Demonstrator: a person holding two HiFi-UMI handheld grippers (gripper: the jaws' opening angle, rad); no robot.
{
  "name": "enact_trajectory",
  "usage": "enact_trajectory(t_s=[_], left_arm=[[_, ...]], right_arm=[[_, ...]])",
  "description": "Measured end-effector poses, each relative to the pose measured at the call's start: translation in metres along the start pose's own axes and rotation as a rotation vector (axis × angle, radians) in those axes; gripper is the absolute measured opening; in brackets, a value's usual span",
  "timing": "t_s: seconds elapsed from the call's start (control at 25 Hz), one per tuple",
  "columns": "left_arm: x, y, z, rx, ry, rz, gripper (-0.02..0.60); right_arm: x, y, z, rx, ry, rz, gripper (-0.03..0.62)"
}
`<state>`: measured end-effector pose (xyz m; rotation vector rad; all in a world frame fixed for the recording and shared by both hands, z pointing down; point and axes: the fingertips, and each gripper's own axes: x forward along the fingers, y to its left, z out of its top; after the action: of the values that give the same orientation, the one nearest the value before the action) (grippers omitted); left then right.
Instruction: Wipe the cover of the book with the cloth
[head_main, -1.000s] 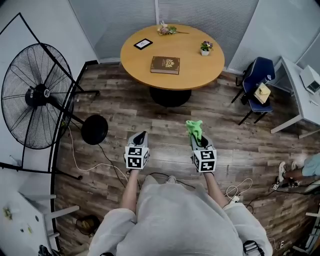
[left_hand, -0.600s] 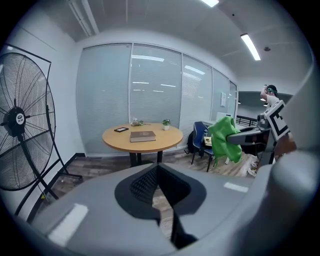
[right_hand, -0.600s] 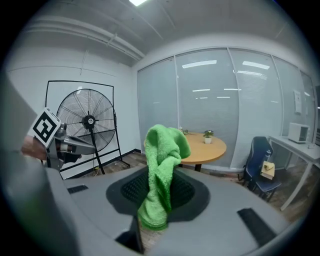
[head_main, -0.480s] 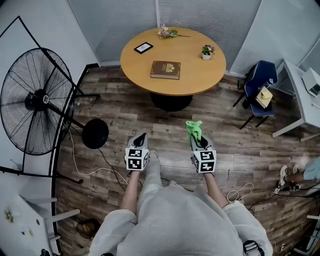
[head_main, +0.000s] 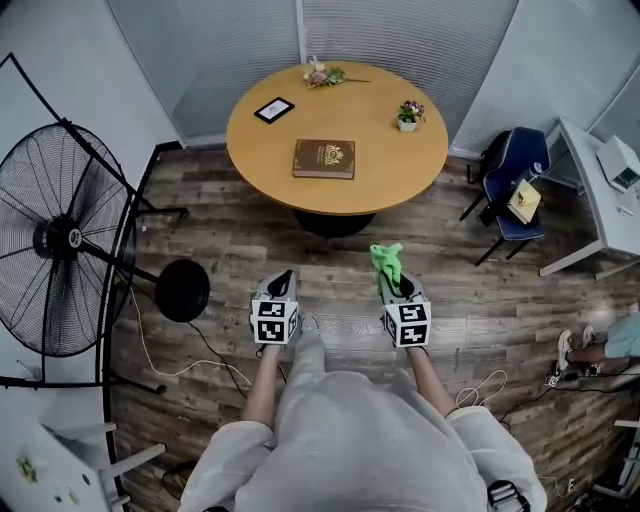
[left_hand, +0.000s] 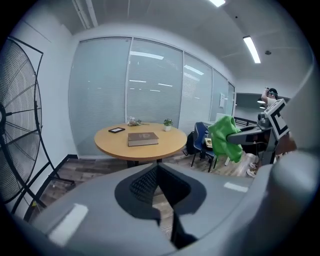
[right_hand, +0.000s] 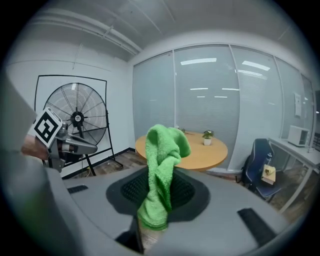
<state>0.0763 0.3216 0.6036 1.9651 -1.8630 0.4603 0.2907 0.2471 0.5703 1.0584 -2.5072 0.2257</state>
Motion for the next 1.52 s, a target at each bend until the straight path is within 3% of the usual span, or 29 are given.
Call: enact_trajectory(t_s=[0.88,1.52], left_arm=[[0.152,0.140,0.097,0.049,0.009,-0.143,0.009],[0.194,0.161,0.102,0.046,0.024,-0.179,0.009]], right_arm=[[0.178,-0.011,0.096,0.019,0.020,-0.122,0.098],[0.221,-0.014,0.098,0.020,0.066,-0.125,0.098]])
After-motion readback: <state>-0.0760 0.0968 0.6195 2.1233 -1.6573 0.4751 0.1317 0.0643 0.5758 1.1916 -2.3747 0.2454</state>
